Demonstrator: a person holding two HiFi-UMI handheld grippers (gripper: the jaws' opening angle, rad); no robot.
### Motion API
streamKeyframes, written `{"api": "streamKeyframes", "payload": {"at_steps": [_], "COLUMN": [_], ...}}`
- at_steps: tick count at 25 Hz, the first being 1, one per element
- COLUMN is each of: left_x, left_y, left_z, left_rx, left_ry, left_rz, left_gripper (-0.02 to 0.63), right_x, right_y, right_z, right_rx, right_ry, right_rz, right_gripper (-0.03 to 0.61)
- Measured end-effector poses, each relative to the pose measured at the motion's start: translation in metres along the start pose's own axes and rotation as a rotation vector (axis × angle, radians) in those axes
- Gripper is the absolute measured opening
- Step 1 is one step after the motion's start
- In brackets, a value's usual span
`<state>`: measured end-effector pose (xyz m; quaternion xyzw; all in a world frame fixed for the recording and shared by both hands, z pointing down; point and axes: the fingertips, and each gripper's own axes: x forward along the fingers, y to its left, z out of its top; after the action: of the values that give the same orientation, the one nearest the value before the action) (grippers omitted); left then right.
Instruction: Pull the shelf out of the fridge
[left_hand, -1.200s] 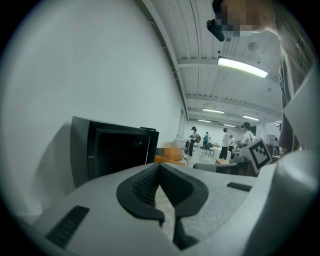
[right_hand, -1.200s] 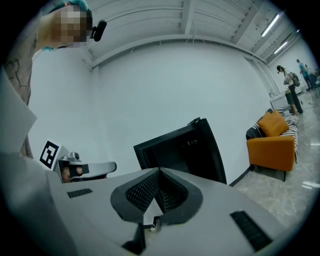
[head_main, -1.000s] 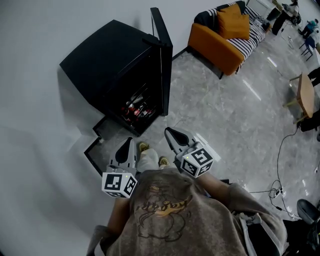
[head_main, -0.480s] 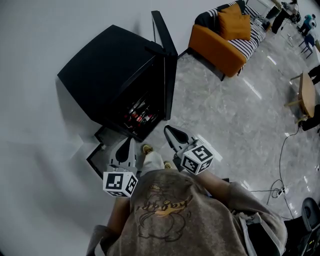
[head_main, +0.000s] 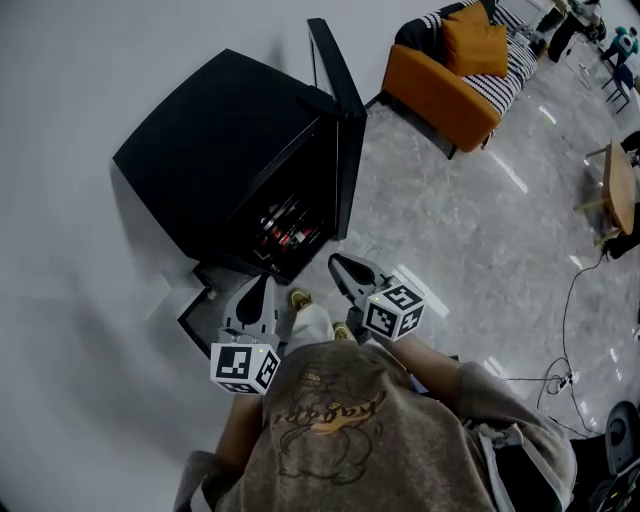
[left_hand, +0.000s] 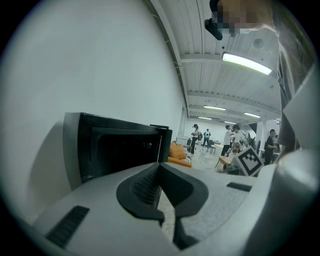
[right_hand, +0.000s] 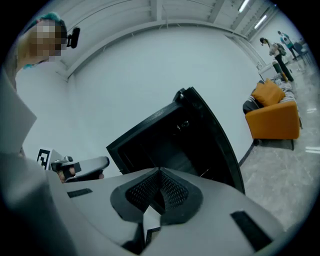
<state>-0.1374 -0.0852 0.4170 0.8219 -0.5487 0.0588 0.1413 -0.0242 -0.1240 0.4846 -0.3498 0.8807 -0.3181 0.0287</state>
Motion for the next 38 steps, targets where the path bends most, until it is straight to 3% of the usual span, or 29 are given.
{"api": "streamKeyframes", "payload": {"at_steps": [10,16,21,34,36,38], "left_x": [0.011,0.019,0.022,0.026,0.028,0.030], "left_y": [0.004,0.011,0.015,0.030,0.033,0.035], "left_z": [-0.004,-0.016,-0.021,-0.039,-0.041,-0.044], "left_rx": [-0.012,-0.031,-0.047,-0.073,-0.076,-0.076], "left_ry": [0.022,0.047,0.058,0.122,0.131,0.141], "left_rz": [-0.001,-0.011,-0.007,-0.021,-0.023,-0.024], "left_gripper": [0.006,0.005,0.005,0.005,0.005,0.005], "right_x": [0.042,0.071,0.088,0.148,0.158,0.167], "right_y": [-0.036,-0.064,-0.085,-0.108,-0.108,-0.109], "right_z": [-0.042,-0.071,-0.090,-0.129,-0.128,-0.129], "right_rx": [0.210,0.445,0.537,0.582,0.604,0.632], "right_ry": [0.078,0.091,0.095,0.123,0.113,0.105], "right_rz": [-0.019,-0.009,-0.025,0.000,0.026,0.044], "right_gripper": [0.021,0.023,0.023,0.027,0.119,0.129]}}
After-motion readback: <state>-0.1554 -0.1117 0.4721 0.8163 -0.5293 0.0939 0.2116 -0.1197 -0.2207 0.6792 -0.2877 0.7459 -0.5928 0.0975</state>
